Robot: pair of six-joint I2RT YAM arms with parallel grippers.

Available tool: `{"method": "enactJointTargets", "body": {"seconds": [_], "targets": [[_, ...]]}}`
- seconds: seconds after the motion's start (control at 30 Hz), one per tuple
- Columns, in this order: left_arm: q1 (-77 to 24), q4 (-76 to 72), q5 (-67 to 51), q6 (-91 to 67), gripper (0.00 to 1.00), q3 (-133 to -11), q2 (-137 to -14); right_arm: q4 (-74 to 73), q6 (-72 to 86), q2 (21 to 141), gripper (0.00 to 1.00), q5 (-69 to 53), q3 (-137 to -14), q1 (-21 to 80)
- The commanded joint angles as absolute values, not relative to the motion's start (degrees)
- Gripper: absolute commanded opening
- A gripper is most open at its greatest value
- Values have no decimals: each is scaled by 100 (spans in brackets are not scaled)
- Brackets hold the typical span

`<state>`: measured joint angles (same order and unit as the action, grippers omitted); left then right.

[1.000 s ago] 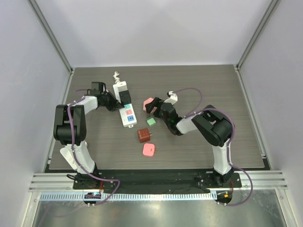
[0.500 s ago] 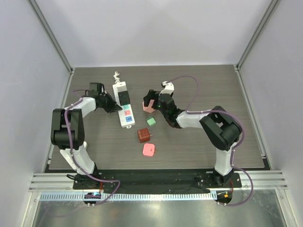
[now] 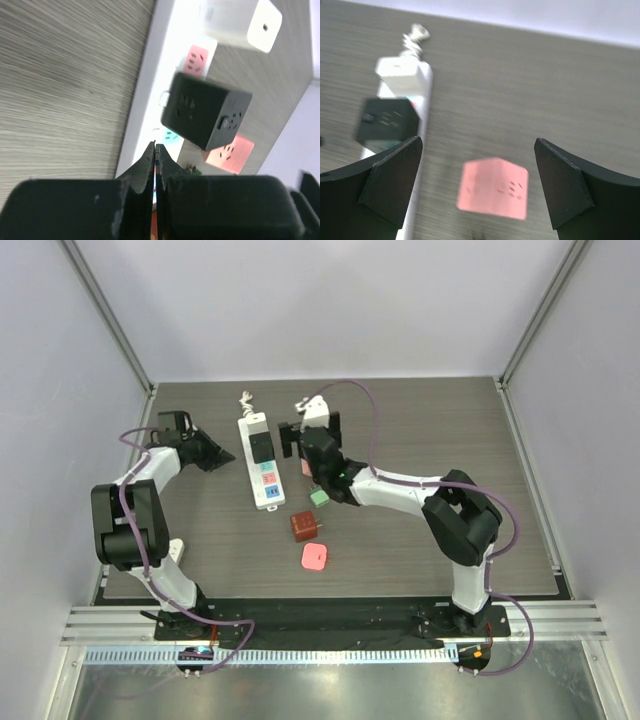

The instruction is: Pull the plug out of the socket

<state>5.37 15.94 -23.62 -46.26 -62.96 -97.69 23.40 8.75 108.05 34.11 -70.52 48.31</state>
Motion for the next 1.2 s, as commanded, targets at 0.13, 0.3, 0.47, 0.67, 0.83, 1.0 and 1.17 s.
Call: {"method": "enactJointTargets", "body": {"seconds": [0.13,0.3,0.47,0.67,0.83,1.0,1.17], "targets": [[721,1204,-2566,-5491,0,-6363,-9492,1399,236,11513,99,3183,-9648,5063],[712,1248,-2672,-6003,0,-7099,-9931,704,580,12163,96,2567,-11142,5080],[668,1336,-2769,-5968,0,-7426,-10519,353,895,12129,96,1960,-10978,5080],[536,1503,-2839,-5880,0,-7647,-11127,-315,1388,12260,96,1556,-11232,5071],[492,1521,-2663,-5695,0,-7594,-11303,-773,1590,12848,96,1661,-11812,5080],[492,1494,-2768,-5730,0,-7559,-11364,-835,1626,13236,95,1749,-12006,5159],[501,1345,-2927,-5871,0,-7436,-11469,-835,1591,13412,95,1889,-11962,5186]]}}
